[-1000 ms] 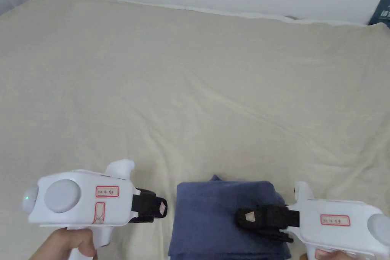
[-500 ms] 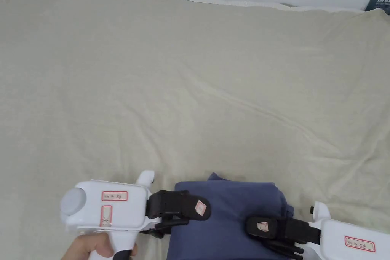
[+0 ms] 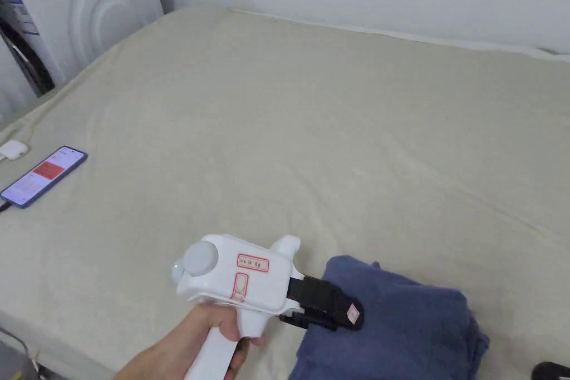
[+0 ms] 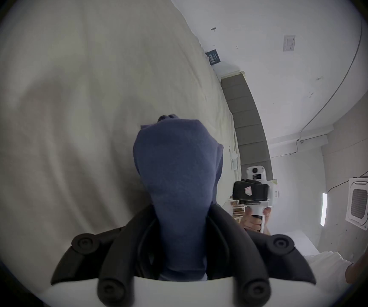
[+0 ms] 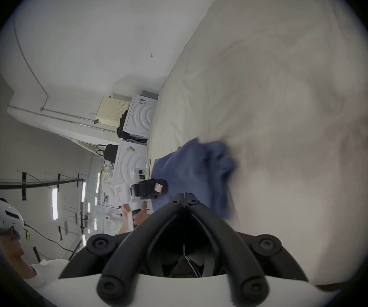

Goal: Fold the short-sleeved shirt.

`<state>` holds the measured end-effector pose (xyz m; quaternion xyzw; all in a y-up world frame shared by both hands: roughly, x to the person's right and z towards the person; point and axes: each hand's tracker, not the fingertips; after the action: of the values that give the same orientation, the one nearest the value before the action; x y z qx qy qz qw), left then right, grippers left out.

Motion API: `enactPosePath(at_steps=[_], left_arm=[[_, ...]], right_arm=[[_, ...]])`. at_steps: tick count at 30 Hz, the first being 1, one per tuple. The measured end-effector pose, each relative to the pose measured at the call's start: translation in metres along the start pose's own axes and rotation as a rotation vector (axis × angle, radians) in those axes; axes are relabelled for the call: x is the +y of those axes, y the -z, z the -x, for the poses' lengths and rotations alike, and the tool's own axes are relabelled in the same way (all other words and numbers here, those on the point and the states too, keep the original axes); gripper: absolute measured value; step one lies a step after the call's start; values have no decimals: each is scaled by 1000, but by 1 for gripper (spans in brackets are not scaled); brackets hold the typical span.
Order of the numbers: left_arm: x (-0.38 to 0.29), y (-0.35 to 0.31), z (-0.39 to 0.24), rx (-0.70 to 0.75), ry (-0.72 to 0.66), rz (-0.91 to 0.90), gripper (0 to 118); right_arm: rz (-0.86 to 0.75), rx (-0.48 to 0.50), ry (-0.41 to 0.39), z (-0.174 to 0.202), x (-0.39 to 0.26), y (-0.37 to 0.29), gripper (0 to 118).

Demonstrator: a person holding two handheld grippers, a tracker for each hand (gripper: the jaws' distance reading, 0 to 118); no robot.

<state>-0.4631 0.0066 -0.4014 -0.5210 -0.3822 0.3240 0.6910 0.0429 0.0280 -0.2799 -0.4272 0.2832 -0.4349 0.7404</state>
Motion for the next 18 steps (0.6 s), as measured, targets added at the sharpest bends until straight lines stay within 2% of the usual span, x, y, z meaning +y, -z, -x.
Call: enactPosePath(at_steps=[7,8,10,13,18], left_arm=[[75,-188,80,496,-36,-60,21],[83,-211,90,504,-61,-52,21],[91,-246,100,635,-96,-71,21],[100,-275,114,670,-147,-102,21],[109,-291,120,716,-147,-133,21]], right_arm=[[-44,-95,-42,26,28,-2,0],[-54,-103,-55,29,31,-2,0],[-62,-101,-60,33,36,0,0],[-81,-129,-61,36,45,3,0],[-73,-151,-64,40,50,11,0]])
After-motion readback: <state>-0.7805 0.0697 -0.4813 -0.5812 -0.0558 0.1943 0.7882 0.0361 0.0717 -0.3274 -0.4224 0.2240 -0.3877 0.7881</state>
